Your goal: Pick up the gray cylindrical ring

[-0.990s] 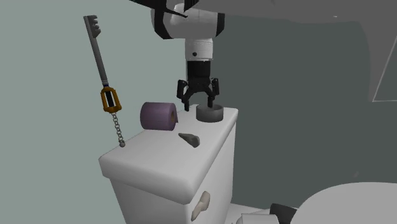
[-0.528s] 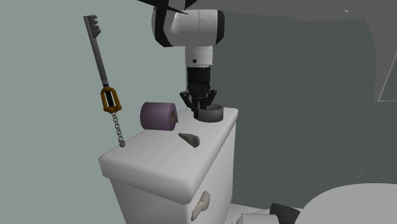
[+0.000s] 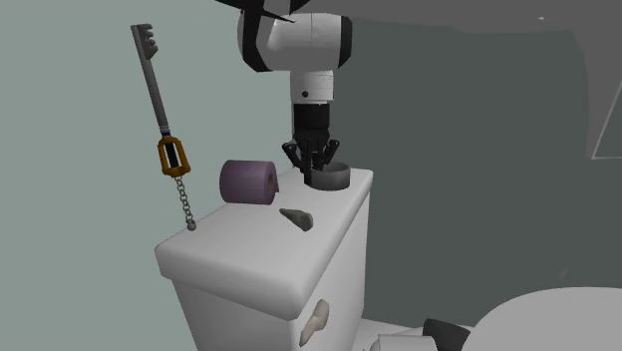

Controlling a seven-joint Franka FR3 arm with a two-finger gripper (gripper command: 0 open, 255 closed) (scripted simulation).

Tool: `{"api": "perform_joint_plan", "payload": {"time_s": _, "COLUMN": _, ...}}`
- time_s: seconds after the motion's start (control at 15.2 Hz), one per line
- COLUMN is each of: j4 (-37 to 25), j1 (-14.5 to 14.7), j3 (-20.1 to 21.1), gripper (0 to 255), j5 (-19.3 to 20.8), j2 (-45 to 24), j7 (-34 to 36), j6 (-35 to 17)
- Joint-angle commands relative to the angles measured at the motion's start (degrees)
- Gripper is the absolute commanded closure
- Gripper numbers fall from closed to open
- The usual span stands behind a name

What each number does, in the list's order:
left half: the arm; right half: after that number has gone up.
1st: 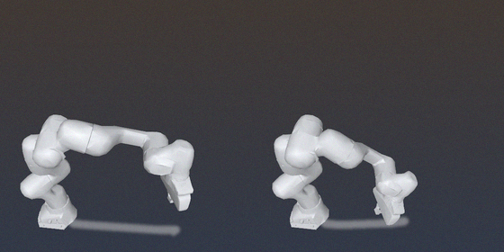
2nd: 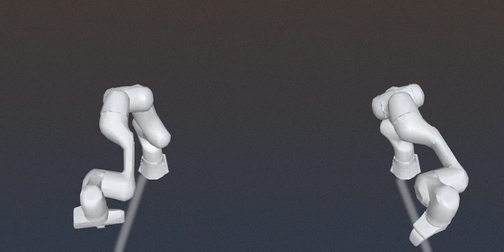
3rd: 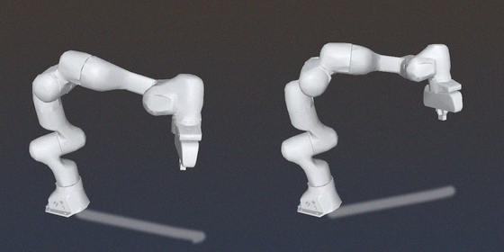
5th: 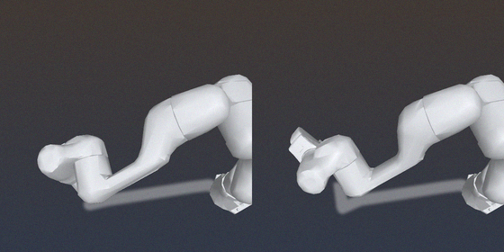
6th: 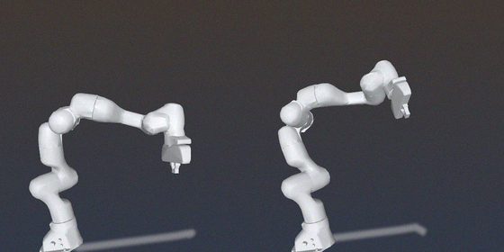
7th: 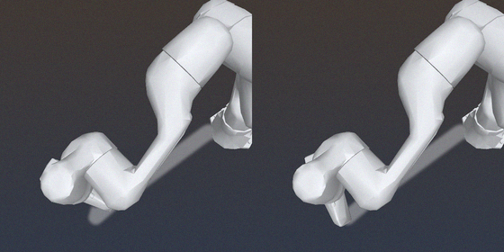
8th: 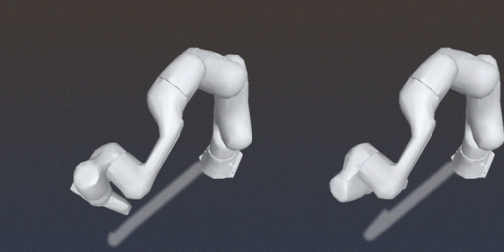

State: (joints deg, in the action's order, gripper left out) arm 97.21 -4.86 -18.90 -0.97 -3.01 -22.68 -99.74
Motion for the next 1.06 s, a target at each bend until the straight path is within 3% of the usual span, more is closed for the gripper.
{"api": "perform_joint_plan", "payload": {"time_s": 0.0, "j4": -1.27, "j1": -0.02, "j3": -0.01, "gripper": 255, "j5": -0.02, "j2": -0.06, "j7": -0.01, "j6": 1.21}}
{"api": "perform_joint_plan", "payload": {"time_s": 0.99, "j4": -14.18, "j1": -0.46, "j3": -0.29, "gripper": 255, "j5": -0.74, "j2": -2.26, "j7": -0.47, "j6": 12.04}}
